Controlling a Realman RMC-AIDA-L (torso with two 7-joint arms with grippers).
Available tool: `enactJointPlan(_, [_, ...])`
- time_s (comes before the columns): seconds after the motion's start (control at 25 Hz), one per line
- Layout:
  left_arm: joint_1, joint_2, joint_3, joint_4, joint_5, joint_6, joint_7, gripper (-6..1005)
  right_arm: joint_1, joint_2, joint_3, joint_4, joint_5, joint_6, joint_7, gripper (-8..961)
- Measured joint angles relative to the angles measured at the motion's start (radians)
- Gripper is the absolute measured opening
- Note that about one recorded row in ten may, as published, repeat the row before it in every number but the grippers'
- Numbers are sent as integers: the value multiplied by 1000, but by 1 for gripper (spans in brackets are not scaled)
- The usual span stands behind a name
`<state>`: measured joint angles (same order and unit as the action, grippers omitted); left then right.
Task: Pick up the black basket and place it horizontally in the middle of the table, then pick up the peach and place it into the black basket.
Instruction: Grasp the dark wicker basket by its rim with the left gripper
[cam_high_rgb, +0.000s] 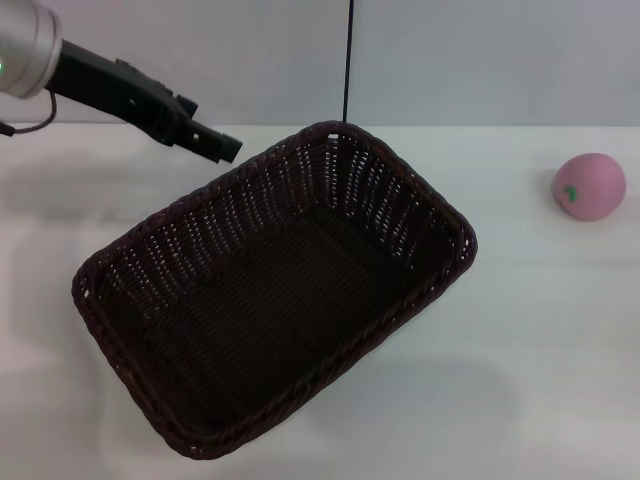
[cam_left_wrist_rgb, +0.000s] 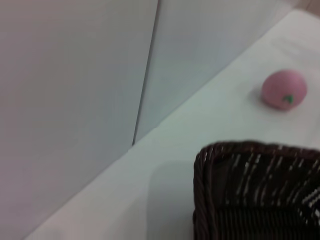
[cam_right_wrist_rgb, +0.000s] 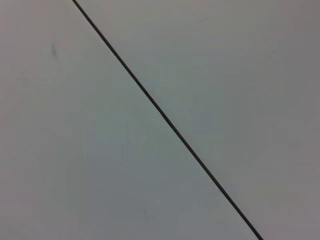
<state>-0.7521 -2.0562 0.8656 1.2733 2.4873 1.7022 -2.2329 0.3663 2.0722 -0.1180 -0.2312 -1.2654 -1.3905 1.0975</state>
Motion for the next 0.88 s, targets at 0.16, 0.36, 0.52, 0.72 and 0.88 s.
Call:
enactJointPlan(0.16, [5, 0, 59, -1, 42, -15, -23, 844, 5, 0, -1, 3, 0, 8, 0, 473])
enactJointPlan(0.36, [4, -2, 111, -7, 82, -16, -37, 842, 12, 0, -3, 14, 0, 19, 0, 476])
enactJointPlan(0.52, [6, -2, 126, -15, 103, -21, -40, 841, 14, 0, -7, 14, 0, 23, 0, 479])
enactJointPlan(0.72, [6, -2, 130, -57, 127, -35, -37, 840, 14, 0, -5, 14, 0, 24, 0, 482])
enactJointPlan(0.88, [7, -2, 142, -72, 131, -38, -33, 839, 14, 0, -1, 14, 0, 25, 0, 484])
